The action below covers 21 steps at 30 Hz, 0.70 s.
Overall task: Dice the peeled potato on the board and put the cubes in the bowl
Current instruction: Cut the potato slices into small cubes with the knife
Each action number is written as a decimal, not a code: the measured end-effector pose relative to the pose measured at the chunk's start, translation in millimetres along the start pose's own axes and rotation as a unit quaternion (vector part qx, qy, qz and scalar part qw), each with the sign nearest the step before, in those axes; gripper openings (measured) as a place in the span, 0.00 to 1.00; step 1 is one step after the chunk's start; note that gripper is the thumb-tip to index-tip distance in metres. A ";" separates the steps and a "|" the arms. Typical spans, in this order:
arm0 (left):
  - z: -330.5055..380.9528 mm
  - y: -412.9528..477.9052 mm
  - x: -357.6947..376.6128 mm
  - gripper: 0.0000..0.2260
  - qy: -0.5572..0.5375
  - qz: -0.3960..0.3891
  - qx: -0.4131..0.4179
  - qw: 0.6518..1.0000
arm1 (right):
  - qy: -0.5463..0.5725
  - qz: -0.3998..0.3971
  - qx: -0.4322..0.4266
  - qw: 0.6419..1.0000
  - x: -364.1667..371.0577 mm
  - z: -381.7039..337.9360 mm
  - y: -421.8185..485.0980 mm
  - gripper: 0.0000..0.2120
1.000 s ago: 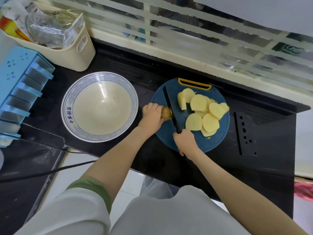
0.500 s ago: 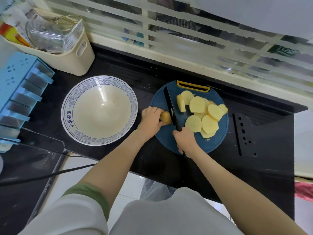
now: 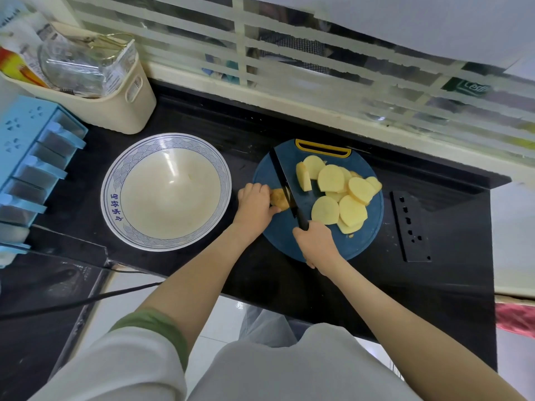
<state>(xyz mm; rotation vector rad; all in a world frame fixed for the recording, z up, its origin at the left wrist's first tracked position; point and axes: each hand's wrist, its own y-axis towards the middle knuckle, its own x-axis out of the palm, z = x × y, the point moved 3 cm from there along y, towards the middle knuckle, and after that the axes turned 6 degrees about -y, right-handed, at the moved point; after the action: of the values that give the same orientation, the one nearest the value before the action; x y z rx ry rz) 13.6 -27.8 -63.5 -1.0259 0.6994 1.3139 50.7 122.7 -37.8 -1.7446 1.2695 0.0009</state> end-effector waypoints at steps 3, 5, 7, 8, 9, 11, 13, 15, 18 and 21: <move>-0.1 -0.5 0.9 0.20 -0.006 -0.002 0.001 1.000 | -0.017 -0.003 -0.005 1.000 3.7 -0.2 0.3 0.11; -0.4 -1.0 1.1 0.20 -0.013 0.005 0.004 1.000 | -0.032 0.001 -0.002 0.999 4.7 1.4 2.3 0.11; -0.2 -1.4 0.3 0.19 -0.020 0.007 0.008 1.000 | -0.036 -0.001 0.009 0.999 5.8 3.9 5.2 0.11; 0.0 -1.6 -0.3 0.19 -0.022 0.007 0.010 1.000 | -0.039 -0.003 0.014 0.999 6.3 5.0 6.6 0.11; -0.1 -1.4 -0.3 0.18 -0.023 0.007 0.011 1.000 | -0.046 -0.006 0.018 0.999 8.0 6.6 8.7 0.11; -0.1 -1.8 0.9 0.18 -0.024 0.005 0.012 1.000 | -0.055 0.001 0.023 0.998 11.2 10.7 13.4 0.12; -0.5 -2.5 1.7 0.18 -0.026 0.010 0.016 0.999 | -0.050 0.013 0.032 0.998 14.2 11.4 17.4 0.14; -1.1 -3.1 2.4 0.19 -0.025 0.006 0.016 1.000 | 0.015 -0.014 0.078 0.997 15.3 10.7 18.7 0.15; -1.6 -2.4 1.4 0.19 -0.024 -0.003 0.019 1.000 | 0.041 -0.018 0.081 0.996 13.0 -2.4 22.7 0.17; -2.8 -1.1 0.8 0.20 -0.033 -0.013 0.017 0.999 | 0.050 -0.008 0.032 0.998 15.1 -6.2 25.1 0.16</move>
<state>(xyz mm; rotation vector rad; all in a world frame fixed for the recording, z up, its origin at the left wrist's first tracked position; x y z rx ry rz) 15.2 -29.9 -65.2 -0.9578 0.6543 1.3023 36.1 107.0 -58.7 -1.7174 1.3128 -0.1375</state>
